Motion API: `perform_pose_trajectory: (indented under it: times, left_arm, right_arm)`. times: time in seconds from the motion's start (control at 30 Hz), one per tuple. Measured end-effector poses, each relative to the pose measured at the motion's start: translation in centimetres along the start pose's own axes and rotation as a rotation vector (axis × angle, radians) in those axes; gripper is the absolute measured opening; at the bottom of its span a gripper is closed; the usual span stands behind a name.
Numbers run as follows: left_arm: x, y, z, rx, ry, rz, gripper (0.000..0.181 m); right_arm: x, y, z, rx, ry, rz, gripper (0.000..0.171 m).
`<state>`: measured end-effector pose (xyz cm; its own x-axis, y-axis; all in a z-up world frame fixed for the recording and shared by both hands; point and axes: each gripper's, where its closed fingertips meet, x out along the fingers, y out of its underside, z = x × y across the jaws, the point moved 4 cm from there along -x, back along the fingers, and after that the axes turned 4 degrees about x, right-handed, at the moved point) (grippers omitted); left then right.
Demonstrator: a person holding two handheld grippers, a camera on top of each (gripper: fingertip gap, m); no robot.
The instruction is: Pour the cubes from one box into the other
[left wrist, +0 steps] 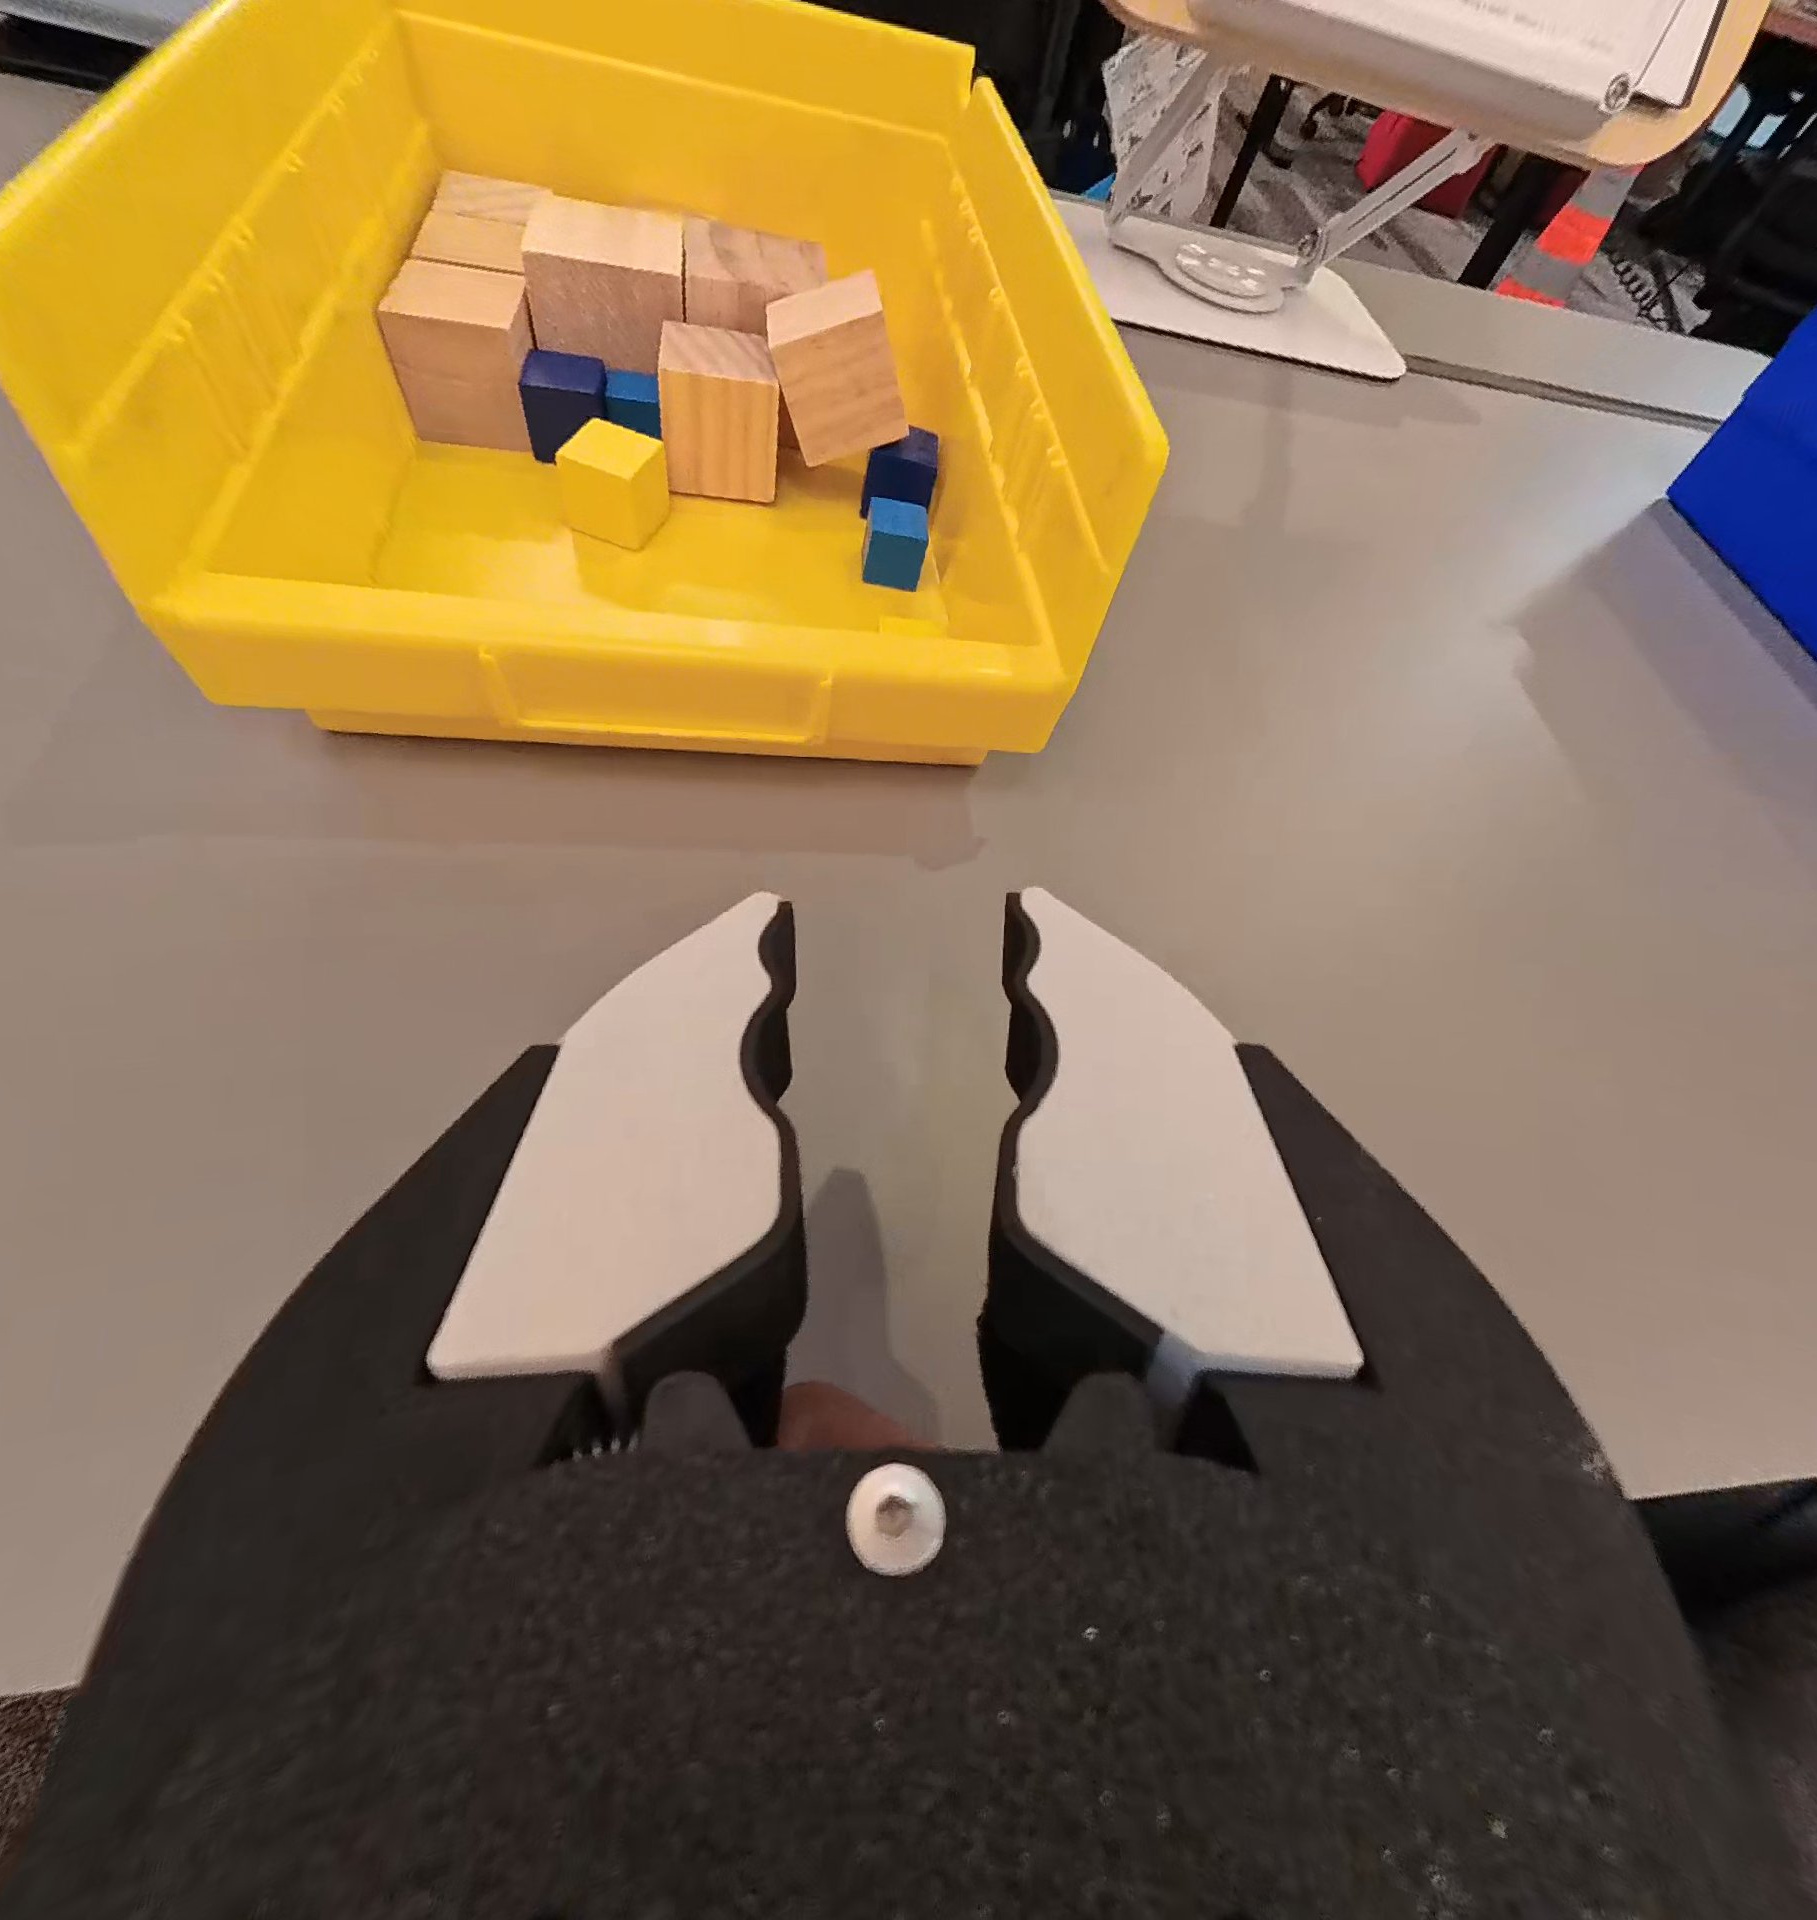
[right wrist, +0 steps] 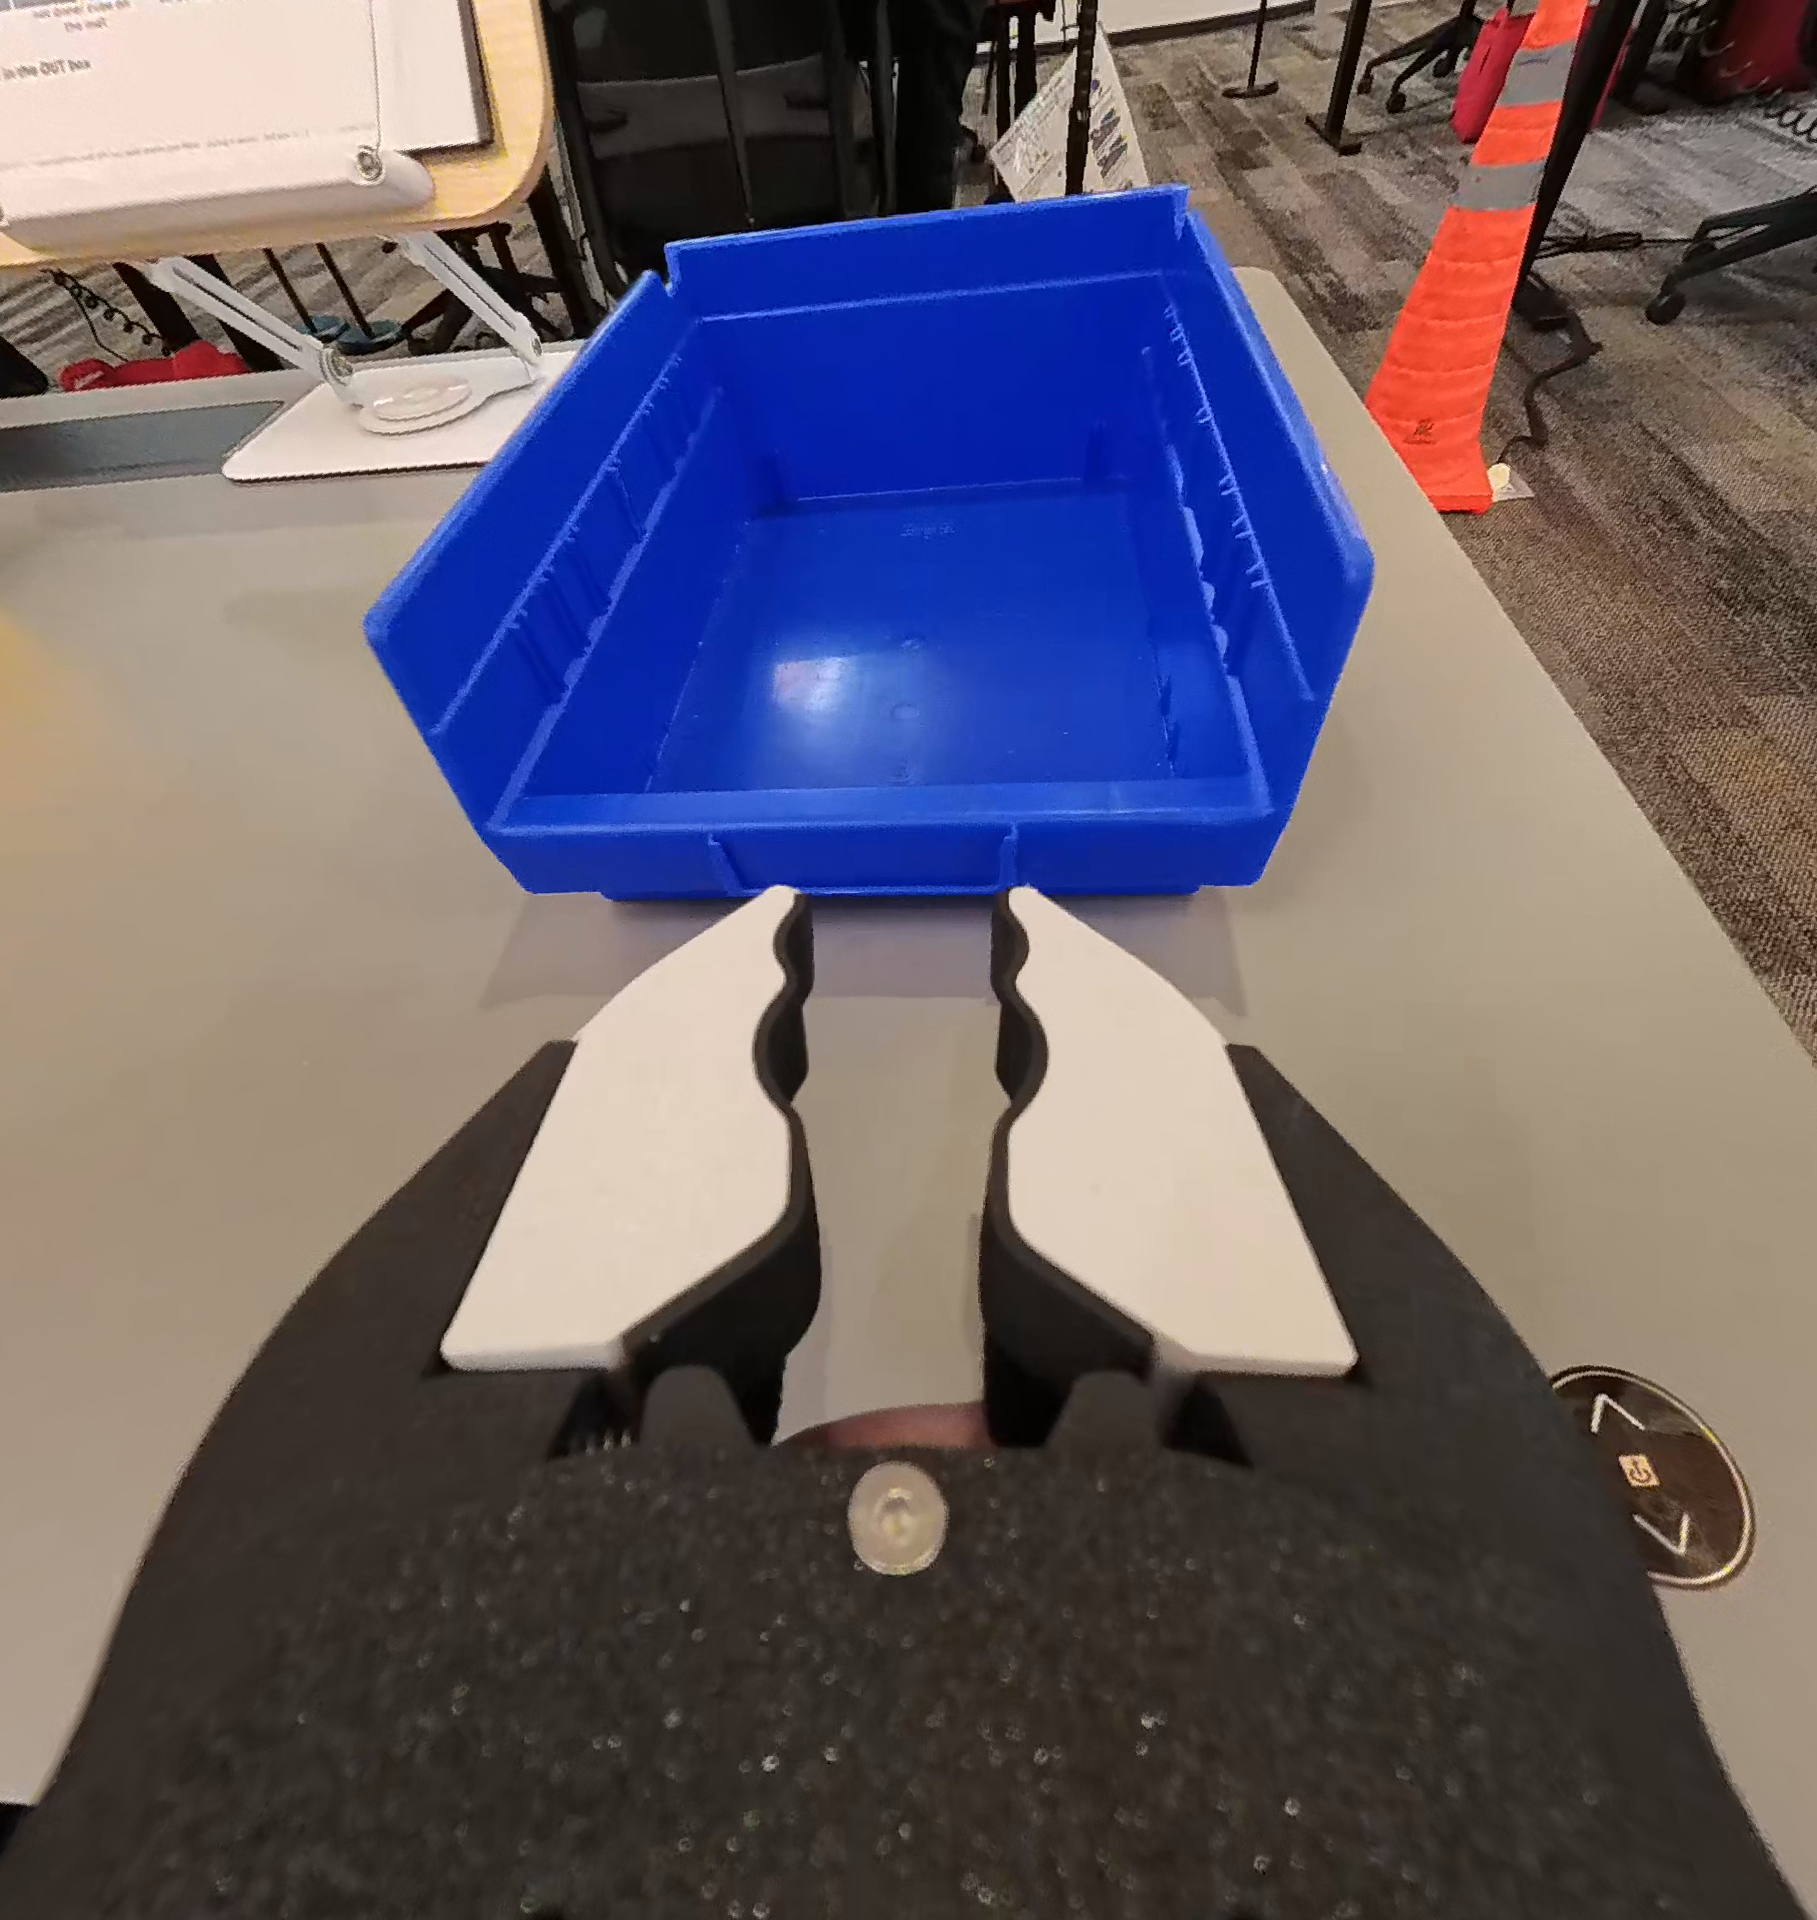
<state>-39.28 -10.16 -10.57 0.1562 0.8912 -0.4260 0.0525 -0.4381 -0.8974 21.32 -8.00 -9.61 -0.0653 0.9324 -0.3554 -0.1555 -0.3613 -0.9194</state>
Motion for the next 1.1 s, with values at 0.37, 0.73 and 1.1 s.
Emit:
perform_pose_trajectory:
  times: [0.37, 0.73, 1.1]
  left_arm:
    - [3.1, -5.7, 13.5, 0.061, -0.251, 0.076, 0.050]
    - [10.5, -7.4, 15.4, 0.040, -0.122, 0.113, 0.005]
    - [10.7, -8.8, 7.6, 0.122, -0.039, 0.058, 0.004]
  right_arm:
    - [1.0, 1.3, 3.4, -0.142, -0.014, 0.037, 0.032]
    - [0.7, 2.8, 5.5, -0.292, 0.001, 0.046, 0.032]
    - [0.1, 2.5, 14.5, -0.485, -0.153, 0.066, 0.032]
